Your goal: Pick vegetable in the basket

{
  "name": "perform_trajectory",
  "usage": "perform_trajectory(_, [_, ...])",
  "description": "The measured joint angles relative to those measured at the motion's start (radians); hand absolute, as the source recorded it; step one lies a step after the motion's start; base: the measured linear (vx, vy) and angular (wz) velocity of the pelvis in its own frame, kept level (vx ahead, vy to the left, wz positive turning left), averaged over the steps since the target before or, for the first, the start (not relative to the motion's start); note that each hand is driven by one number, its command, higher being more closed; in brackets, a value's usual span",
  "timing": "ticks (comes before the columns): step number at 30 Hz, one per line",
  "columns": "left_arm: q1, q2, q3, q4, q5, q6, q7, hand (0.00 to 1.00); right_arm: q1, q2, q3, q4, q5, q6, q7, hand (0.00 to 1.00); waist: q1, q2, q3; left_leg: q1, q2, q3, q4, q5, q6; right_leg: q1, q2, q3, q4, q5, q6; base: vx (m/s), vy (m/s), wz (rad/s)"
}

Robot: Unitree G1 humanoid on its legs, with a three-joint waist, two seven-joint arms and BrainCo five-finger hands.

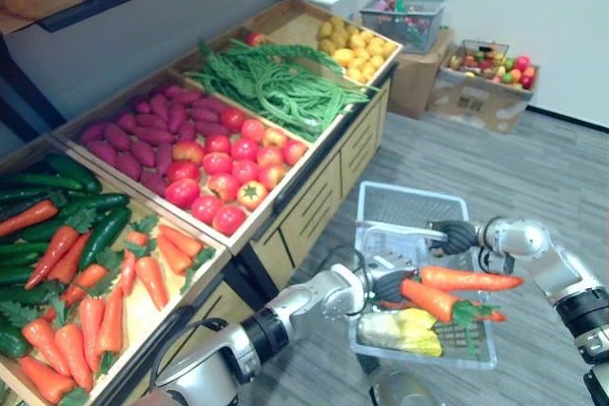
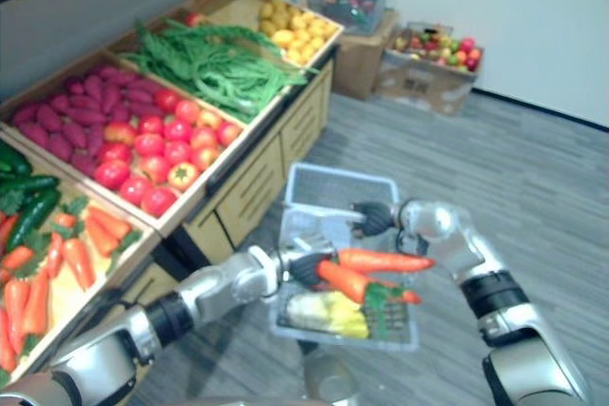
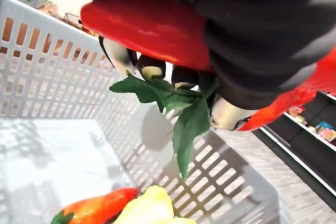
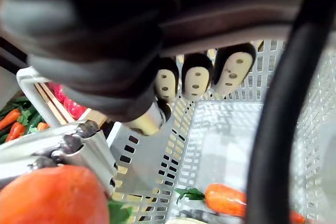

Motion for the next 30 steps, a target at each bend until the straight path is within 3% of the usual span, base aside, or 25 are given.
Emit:
perform_trajectory(10, [0.001, -0.059, 0.035, 0.081, 0.041, 0.016, 0.003, 1.0, 0.002, 0.018, 0.027, -0.061, -0.029, 0.025, 0.026, 1.0, -0.003, 0.012, -0.002, 0.0, -0.005, 0.006, 0.002, 0.001, 0.001, -0.014, -0.001, 0.0, 0.008, 0.003, -0.006, 0.0, -0.006, -0.02])
perform_trajectory(11, [0.001, -0.062, 0.035, 0.09, 0.041, 0.019, 0.003, 0.0, 0.002, 0.018, 0.028, -0.063, -0.029, 0.025, 0.027, 1.0, -0.003, 0.012, -0.002, 0.0, -0.005, 0.006, 0.002, 0.001, 0.001, -0.014, -0.001, 0.0, 0.008, 0.003, -0.006, 0.0, 0.0, 0.0])
perform_trajectory(18, [0.001, -0.077, 0.037, 0.148, 0.111, 0.039, -0.003, 0.0, 0.002, 0.02, 0.07, -0.084, -0.031, 0.025, 0.04, 1.0, -0.004, 0.022, -0.007, 0.0, -0.011, 0.006, -0.001, 0.001, 0.001, -0.016, -0.003, 0.001, 0.006, 0.003, -0.006, 0.01, -0.003, -0.01])
perform_trajectory(24, [0.002, -0.105, 0.032, 0.192, 0.11, 0.086, -0.089, 0.0, 0.002, 0.022, 0.072, -0.099, -0.034, 0.027, 0.04, 1.0, -0.005, 0.026, -0.008, 0.001, -0.025, 0.004, -0.015, 0.002, 0.004, -0.017, -0.01, 0.001, 0.004, 0.003, -0.006, 0.0, 0.0, 0.0])
perform_trajectory(30, [0.012, -0.104, 0.017, 0.201, 0.109, 0.1, -0.1, 0.0, 0.002, 0.03, 0.072, -0.095, -0.041, 0.038, 0.04, 1.0, -0.005, 0.026, -0.009, 0.001, -0.03, 0.0, -0.027, 0.002, 0.004, -0.015, -0.015, -0.003, 0.004, 0.003, -0.006, 0.0, -0.004, 0.01])
